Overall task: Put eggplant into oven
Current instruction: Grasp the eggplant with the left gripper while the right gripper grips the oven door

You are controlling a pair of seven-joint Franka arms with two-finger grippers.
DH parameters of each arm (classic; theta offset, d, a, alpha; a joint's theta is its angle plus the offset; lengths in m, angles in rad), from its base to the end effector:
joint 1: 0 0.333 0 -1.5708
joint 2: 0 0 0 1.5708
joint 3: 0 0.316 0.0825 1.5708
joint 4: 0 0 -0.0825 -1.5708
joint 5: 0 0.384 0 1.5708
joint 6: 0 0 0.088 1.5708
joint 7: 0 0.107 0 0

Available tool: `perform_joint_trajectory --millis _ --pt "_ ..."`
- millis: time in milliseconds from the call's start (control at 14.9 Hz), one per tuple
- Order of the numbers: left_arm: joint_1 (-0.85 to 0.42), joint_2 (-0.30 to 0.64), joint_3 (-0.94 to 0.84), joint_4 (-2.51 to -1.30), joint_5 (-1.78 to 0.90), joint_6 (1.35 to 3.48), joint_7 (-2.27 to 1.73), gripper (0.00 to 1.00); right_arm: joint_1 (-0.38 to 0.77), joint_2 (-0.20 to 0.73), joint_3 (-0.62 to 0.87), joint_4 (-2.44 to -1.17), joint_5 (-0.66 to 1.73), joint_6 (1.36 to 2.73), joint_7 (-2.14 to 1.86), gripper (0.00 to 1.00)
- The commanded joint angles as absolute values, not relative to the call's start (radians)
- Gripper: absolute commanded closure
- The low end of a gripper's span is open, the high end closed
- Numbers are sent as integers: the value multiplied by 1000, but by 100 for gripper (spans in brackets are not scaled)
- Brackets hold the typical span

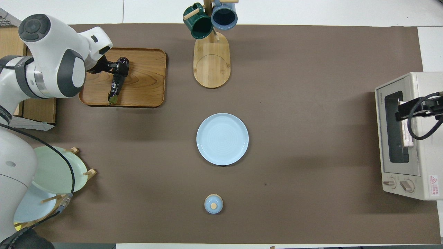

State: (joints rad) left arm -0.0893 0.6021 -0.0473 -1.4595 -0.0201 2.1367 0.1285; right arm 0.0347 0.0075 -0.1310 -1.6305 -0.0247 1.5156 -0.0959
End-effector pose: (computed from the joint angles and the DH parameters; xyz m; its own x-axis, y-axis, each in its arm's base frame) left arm 0.7143 -0.0929 0.3388 0.9672 -0.2411 0.0802 -0.2444 -0.9691 0.0345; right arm 0.5450 -0.0552 0.5880 0.9923 -0.0012 -0.1239 0.0006 -0.9999 0.0138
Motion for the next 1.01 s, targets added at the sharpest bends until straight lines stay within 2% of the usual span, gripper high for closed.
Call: perform_joint_trajectory --millis 0,335,402,469,536,939 --pt "-94 606 -41 -1459 -8 2157 144 0 29 -8 -135 -1646 -3 1519 -87 0" --pt "-94 604 -41 -1459 -9 2157 144 0 29 -17 -133 -1673 -2 1557 -101 0" --pt "-94 604 -41 -1462 -9 2158 144 0 37 -29 -133 -1707 -2 1592 -104 35" --pt "-94 604 -41 -1463 -9 2158 146 0 37 -38 -133 -1726 -2 1597 -107 92" --pt "-94 604 -41 -1469 -9 2161 146 0 38 -47 -133 -1749 0 1606 -101 100" --pt "-94 603 -40 -1488 -9 2187 164 0 12 -35 -137 -1897 -31 1777 -46 100"
